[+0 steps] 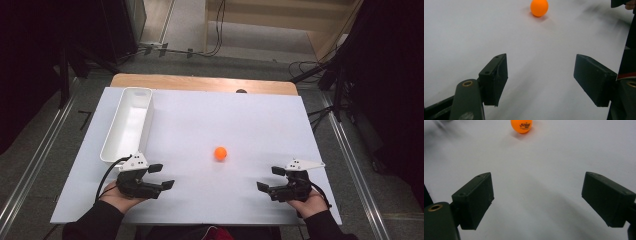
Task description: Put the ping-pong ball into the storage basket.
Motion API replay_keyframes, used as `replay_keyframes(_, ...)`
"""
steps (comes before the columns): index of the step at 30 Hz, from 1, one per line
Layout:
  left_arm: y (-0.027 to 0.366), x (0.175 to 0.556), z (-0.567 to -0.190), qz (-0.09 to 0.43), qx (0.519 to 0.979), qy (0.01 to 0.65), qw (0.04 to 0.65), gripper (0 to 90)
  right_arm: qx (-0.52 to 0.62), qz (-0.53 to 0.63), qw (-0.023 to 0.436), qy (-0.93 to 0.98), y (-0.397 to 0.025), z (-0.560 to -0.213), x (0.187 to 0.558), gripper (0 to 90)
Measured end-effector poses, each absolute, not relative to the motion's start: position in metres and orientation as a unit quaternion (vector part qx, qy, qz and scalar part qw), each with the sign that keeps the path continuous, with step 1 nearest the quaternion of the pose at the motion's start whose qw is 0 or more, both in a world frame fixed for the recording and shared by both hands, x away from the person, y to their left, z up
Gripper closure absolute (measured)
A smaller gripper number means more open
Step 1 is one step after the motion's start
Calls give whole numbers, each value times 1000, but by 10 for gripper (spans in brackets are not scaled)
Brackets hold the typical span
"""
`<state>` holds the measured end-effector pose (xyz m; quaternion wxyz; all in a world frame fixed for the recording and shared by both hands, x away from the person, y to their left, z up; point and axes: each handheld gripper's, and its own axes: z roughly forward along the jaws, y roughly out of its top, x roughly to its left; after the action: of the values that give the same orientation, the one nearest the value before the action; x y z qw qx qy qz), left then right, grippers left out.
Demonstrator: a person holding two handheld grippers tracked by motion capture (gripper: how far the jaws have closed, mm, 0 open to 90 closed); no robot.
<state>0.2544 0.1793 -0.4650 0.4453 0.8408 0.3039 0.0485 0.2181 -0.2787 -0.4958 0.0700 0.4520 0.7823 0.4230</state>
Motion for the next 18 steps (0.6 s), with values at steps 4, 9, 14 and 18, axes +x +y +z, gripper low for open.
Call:
replay_keyframes(4, 175, 256, -465, 46, 841, 307, 444, 272, 454, 423, 69, 781, -279, -496, 217, 93)
replay_keyframes(9, 170, 259, -465, 45, 841, 307, 444, 244, 456, 420, 71, 782, -279, -496, 217, 93)
replay_keyframes(14, 164, 260, -465, 46, 843, 302, 444, 243, 457, 421, 73, 780, -280, -497, 218, 93)
replay_keyframes(18, 160, 262, -466, 42, 845, 302, 438, 208, 456, 421, 73, 781, -280, -496, 217, 93)
